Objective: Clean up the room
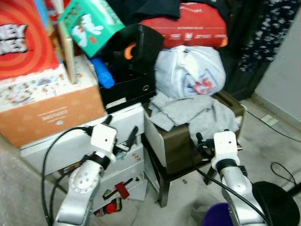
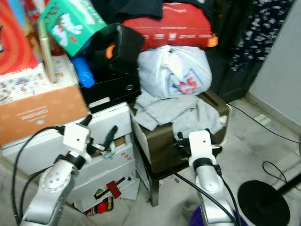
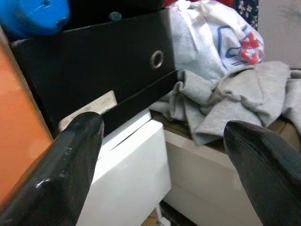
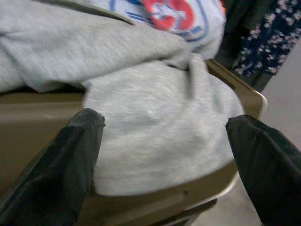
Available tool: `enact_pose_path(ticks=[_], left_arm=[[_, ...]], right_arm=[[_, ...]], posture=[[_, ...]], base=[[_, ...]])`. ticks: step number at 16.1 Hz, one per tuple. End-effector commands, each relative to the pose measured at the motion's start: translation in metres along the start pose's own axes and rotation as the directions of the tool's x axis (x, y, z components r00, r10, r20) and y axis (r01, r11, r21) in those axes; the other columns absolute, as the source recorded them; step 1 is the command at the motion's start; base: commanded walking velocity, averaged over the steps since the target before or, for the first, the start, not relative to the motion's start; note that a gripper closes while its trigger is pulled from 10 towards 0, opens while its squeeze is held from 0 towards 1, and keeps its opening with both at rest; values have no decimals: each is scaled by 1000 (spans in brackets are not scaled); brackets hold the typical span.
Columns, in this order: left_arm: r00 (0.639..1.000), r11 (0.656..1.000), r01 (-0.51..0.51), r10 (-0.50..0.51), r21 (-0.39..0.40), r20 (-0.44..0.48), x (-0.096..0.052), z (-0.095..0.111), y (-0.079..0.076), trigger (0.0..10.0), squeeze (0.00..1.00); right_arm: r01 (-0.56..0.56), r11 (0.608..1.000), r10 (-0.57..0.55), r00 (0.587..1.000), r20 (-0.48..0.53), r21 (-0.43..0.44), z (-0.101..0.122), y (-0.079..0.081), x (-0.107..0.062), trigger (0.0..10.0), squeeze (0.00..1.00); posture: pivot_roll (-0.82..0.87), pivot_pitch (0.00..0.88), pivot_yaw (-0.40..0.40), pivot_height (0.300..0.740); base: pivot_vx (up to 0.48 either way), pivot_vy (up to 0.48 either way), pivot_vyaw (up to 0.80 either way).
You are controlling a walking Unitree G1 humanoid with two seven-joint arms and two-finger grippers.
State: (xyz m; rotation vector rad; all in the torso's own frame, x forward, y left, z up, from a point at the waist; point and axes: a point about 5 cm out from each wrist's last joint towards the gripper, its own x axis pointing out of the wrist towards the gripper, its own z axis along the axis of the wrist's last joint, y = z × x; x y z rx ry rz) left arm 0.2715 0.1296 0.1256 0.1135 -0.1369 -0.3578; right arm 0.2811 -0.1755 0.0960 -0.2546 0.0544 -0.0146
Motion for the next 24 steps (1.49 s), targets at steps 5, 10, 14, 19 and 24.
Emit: enact_pose_path(ticks=[5, 10, 14, 19, 24], left_arm=[[1000, 1000, 14, -14, -8, -1, 2, 0, -3, 10000, 0], [1000, 1000, 10, -10, -24, -4, 3, -1, -3, 10000, 0], [1000, 999, 7, -7, -31, -7, 3, -1, -1, 10000, 0], [1000, 999, 2, -3, -32, -13, 4, -3, -1, 10000, 0], [1000, 1000, -13, 12, -24, -23, 3, -5, 1, 10000, 0]], right_arm=[[6, 1000, -6, 1000, -11, -8, -3, -3, -1, 10000, 0], [5, 1000, -5, 1000, -12, -7, -3, -3, 0, 10000, 0], [3, 1000, -3, 1000, -13, -6, -3, -3, 0, 10000, 0], [3, 1000, -3, 1000, -17, -4, -4, -3, 0, 10000, 0], [-4, 1000, 4, 1000, -16, -11, -5, -2, 0, 10000, 0]], posture=[[-115, 57, 13, 740], [-115, 59, 13, 740], [-115, 60, 14, 740], [-114, 49, 14, 740], [-113, 43, 13, 740]], base=[[0, -317, 0], [0, -249, 0], [0, 0, 0], [0, 0, 0], [0, 0, 0]])
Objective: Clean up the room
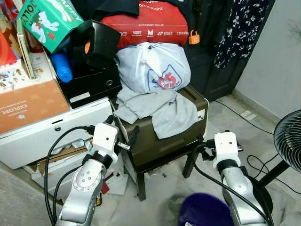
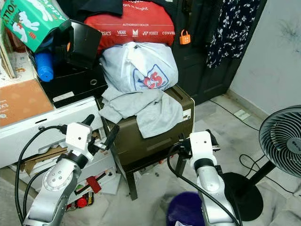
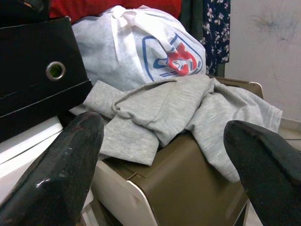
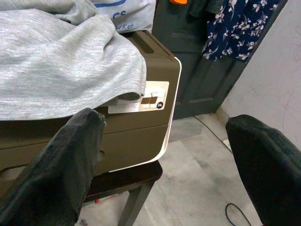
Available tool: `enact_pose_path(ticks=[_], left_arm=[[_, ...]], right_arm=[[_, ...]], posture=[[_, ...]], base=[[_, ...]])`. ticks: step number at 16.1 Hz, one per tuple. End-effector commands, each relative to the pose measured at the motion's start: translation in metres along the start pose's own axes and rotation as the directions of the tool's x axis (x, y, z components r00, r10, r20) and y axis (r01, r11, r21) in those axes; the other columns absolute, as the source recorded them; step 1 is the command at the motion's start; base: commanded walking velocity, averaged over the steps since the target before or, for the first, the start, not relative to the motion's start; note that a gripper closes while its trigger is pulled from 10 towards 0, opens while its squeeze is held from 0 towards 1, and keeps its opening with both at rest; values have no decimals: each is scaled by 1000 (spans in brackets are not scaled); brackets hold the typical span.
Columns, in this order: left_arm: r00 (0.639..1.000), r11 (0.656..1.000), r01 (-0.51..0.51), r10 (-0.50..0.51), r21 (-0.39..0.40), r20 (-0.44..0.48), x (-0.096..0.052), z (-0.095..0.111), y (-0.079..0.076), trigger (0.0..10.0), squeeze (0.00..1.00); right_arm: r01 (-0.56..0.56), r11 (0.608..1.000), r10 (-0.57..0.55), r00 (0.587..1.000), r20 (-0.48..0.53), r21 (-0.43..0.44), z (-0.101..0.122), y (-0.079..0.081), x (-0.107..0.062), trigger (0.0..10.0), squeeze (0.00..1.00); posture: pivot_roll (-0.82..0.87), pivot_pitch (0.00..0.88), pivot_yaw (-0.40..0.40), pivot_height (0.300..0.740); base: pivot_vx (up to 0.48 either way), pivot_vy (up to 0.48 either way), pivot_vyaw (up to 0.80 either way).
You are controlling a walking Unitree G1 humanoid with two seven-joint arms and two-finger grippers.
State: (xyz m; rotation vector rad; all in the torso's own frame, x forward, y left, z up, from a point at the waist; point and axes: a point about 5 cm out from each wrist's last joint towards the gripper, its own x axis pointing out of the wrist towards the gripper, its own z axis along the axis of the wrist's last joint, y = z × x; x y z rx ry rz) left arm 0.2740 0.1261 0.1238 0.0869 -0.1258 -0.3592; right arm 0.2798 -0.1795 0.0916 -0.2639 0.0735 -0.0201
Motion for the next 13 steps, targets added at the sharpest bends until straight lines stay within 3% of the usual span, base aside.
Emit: enact_pose_path(ticks=[1, 10, 13], left_arm=[[1000, 1000, -17, 17, 4, -17, 0, -3, 4, 10000, 0], [995, 996, -91, 92, 20, -44, 0, -9, 15, 10000, 0], [986, 986, -152, 155, 63, -56, -1, -10, 22, 10000, 0]], right_arm=[[-9, 1000, 9, 1000, 7, -7, 1, 1, 1, 10000, 0], [-7, 1000, 7, 1000, 6, 2, 2, 2, 3, 10000, 0], [-8, 1000, 8, 1000, 6, 4, 3, 2, 3, 10000, 0]], posture=[[-113, 43, 13, 740], [-114, 50, 13, 740], [-113, 52, 14, 740]], base=[[0, 0, 800], [0, 0, 800], [0, 0, 800]])
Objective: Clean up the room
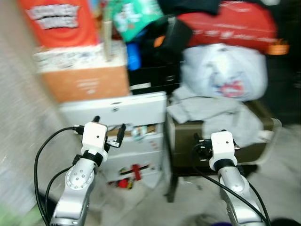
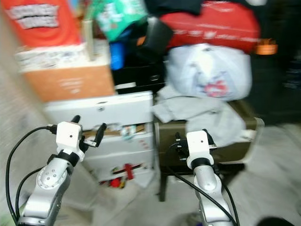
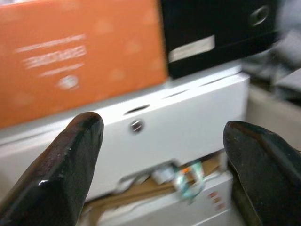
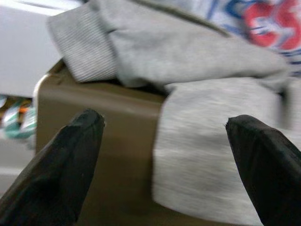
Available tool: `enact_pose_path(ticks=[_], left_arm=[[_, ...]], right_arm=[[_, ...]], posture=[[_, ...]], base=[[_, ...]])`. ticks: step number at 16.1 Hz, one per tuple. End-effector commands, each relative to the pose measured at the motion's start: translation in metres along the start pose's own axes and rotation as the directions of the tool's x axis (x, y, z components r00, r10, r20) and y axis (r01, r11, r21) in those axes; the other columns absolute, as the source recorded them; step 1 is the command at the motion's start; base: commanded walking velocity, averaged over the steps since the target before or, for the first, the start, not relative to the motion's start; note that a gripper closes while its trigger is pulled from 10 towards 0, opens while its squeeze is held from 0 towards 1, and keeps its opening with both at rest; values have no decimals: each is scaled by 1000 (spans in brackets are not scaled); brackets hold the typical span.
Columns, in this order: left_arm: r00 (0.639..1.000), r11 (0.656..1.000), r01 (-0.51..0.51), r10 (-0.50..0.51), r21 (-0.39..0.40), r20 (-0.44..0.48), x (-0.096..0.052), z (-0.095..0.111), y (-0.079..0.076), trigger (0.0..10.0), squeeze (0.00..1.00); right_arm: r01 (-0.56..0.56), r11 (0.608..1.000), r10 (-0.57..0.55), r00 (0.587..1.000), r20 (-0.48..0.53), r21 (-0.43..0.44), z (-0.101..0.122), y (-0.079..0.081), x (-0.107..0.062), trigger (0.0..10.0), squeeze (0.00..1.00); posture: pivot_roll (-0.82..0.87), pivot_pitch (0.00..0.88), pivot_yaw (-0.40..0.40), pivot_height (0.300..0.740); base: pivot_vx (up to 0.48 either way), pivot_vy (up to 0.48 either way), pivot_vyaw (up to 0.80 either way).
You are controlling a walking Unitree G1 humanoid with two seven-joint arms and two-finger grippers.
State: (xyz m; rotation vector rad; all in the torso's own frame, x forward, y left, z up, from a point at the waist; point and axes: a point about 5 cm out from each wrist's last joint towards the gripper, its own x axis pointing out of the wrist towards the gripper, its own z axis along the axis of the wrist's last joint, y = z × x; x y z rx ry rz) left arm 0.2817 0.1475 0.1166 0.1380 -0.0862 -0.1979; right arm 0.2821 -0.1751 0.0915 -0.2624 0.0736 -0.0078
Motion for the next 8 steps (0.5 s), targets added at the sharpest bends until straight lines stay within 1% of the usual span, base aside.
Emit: enact_pose_path(ticks=[1, 4, 6, 7, 8], left_arm=[[999, 999, -32, 33, 33, -17, 0, -3, 5, 10000, 0], [999, 998, -53, 54, 32, -8, -1, -3, 9, 10000, 0], [996, 995, -86, 87, 51, -5, -2, -2, 11, 10000, 0], [994, 993, -105, 106, 60, -6, -4, -2, 14, 10000, 0], [991, 989, -130, 131, 72, -9, -10, -3, 21, 10000, 0]], right_arm=[[4, 1000, -4, 1000, 5, 4, 1, -3, 1, 10000, 0], [5, 1000, -5, 1000, 7, 7, 2, -3, 2, 10000, 0], [5, 1000, -5, 1000, 7, 7, 1, -3, 2, 10000, 0], [5, 1000, -5, 1000, 7, 8, 1, -4, 2, 10000, 0], [6, 1000, -6, 1000, 6, 11, 1, -4, 2, 10000, 0]], posture=[[-111, 52, 15, 740], [-110, 49, 15, 740], [-111, 46, 18, 740], [-111, 46, 18, 740], [-111, 46, 19, 740]], base=[[0, 0, 800], [0, 0, 800], [0, 0, 800], [0, 0, 800], [0, 0, 800]])
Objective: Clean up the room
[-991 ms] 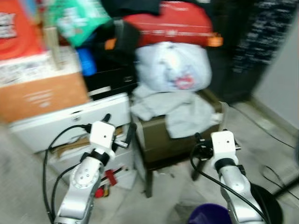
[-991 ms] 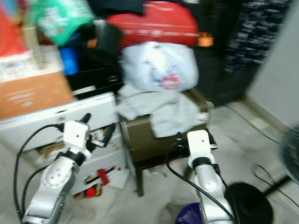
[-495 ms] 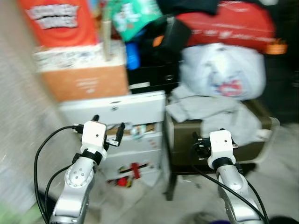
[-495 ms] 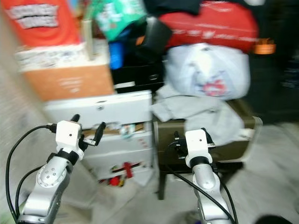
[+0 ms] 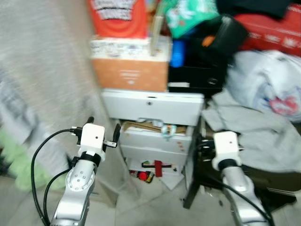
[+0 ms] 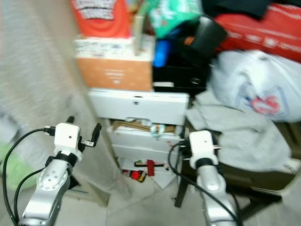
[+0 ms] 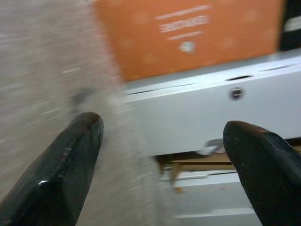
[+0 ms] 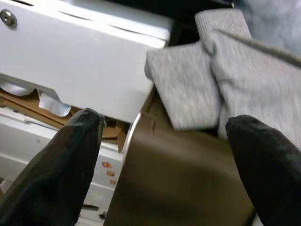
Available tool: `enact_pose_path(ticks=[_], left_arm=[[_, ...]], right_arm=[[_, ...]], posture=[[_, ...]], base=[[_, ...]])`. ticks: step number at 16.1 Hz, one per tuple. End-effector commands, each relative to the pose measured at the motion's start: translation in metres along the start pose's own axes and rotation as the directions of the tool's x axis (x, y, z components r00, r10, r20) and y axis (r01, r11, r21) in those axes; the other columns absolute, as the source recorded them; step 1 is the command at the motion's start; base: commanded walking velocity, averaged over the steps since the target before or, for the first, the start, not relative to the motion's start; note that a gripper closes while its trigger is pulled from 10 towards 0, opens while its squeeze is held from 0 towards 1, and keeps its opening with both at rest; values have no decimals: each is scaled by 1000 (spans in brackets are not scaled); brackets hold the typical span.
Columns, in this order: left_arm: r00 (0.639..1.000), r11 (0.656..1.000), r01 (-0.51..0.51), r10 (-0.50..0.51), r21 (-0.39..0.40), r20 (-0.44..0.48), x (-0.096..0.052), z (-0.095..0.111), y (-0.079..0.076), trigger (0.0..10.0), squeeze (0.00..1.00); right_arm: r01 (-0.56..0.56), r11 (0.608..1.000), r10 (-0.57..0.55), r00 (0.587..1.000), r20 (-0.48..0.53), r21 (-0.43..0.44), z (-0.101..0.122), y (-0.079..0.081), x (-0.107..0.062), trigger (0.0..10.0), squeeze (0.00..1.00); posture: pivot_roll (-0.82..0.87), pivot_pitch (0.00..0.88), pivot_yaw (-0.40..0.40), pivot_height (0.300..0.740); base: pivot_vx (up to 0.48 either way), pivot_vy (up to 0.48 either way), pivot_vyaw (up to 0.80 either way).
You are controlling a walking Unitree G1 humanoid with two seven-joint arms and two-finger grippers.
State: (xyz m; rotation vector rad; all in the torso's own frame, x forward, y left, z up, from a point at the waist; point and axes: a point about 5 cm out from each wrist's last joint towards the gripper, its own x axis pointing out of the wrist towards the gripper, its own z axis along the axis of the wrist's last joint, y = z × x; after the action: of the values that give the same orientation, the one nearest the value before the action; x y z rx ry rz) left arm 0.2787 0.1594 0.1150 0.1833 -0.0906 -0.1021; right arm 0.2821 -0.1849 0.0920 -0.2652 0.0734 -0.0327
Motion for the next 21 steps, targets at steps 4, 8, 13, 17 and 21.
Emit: enact_pose_path(ticks=[4, 8, 13, 17, 21], left_arm=[[995, 995, -101, 101, -7, -29, -6, -6, 21, 10000, 0], [994, 994, -109, 109, -7, -24, -5, -5, 20, 10000, 0], [990, 992, -127, 126, -9, -55, -2, -10, 24, 10000, 0], [992, 993, -119, 118, -14, -54, 0, -10, 22, 10000, 0], [990, 991, -129, 128, -29, -56, 1, -11, 22, 10000, 0]], right_arm=[[-27, 1000, 27, 1000, 10, 12, 3, 5, 3, 10000, 0], [-29, 1000, 29, 999, 18, 8, 5, 5, 4, 10000, 0], [-34, 999, 34, 999, 24, 12, 6, 7, 6, 10000, 0], [-35, 999, 34, 999, 30, 15, 7, 8, 8, 10000, 0], [-37, 999, 36, 999, 33, 14, 7, 8, 9, 10000, 0]], posture=[[-108, 47, 14, 740], [-109, 45, 12, 740], [-104, 33, 18, 740], [-102, 27, 21, 740], [-102, 21, 20, 740]], base=[[0, 0, 800], [0, 0, 800], [0, 0, 800], [0, 0, 800], [0, 0, 800]])
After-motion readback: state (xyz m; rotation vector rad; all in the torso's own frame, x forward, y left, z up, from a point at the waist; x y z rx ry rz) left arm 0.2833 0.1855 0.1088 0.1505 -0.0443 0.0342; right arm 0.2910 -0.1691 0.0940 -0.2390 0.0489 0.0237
